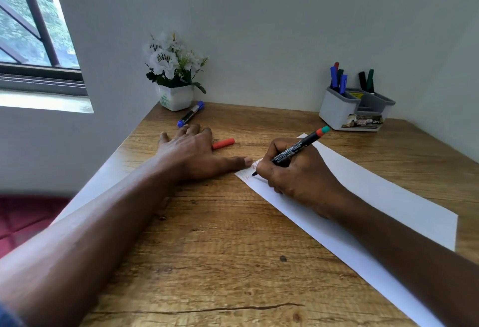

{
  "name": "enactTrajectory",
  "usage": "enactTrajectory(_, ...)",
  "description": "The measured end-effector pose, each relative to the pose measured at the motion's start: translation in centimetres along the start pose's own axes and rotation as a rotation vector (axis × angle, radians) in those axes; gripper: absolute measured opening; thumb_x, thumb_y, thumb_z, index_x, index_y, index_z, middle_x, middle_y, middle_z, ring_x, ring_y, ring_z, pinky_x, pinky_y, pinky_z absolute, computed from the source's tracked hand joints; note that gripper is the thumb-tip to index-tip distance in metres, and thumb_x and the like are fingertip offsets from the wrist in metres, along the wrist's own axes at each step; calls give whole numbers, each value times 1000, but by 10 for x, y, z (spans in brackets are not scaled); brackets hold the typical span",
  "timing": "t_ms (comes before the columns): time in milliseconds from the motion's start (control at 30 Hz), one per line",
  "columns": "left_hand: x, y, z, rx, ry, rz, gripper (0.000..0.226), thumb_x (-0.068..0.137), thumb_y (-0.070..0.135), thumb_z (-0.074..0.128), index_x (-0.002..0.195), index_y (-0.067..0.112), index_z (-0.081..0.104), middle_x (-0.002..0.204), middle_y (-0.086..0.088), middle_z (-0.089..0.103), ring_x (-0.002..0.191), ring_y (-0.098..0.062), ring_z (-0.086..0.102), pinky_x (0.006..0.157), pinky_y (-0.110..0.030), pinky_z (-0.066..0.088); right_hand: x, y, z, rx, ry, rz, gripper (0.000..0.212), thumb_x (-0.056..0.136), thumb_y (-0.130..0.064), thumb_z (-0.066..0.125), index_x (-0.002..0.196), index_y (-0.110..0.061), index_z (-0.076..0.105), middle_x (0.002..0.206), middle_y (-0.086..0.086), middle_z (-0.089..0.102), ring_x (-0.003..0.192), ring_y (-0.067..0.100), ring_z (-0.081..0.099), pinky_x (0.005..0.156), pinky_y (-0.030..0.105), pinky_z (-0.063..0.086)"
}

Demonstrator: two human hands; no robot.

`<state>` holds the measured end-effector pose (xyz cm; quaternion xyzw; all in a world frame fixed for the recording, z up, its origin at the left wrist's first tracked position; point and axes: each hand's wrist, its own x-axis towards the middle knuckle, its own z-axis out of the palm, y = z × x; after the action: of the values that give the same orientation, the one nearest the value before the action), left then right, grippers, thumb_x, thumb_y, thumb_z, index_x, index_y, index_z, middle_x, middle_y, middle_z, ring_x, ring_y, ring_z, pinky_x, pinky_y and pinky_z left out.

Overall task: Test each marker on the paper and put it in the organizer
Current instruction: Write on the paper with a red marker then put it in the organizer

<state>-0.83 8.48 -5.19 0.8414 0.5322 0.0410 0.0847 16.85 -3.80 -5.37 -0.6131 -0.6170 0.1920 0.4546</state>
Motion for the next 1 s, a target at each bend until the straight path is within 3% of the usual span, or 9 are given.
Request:
enactTrajectory(733, -1, 0, -1, -36, -8, -16, 123, 56, 106, 33, 147, 23, 42, 163, -6, 31, 150, -29, 29, 119, -67, 17, -2, -6, -1, 55, 20, 100, 20, 84, -22, 76, 75, -8, 64, 57, 5, 67, 48, 13, 63, 46, 22, 46)
enactTrajectory(867, -6, 1, -2, -137, 102, -2, 97, 67, 98, 45, 137, 31, 53, 151, -2, 49, 138, -25, 45, 115, -61, 29, 0, -5, -5, 246, 82, 242, 17, 92, -17, 68, 77, -11, 64, 58, 4, 66, 52, 15, 62, 45, 23, 44)
enactTrajectory(1000, -12, 0, -4, -246, 320, 4, 61, 80, 77, 63, 129, 41, 63, 146, 0, 55, 134, -23, 48, 110, -53, 40, 5, -6, -10, 422, 85, 304, 16, 97, -14, 61, 89, -2, 69, 62, 7, 66, 56, 17, 61, 50, 25, 47)
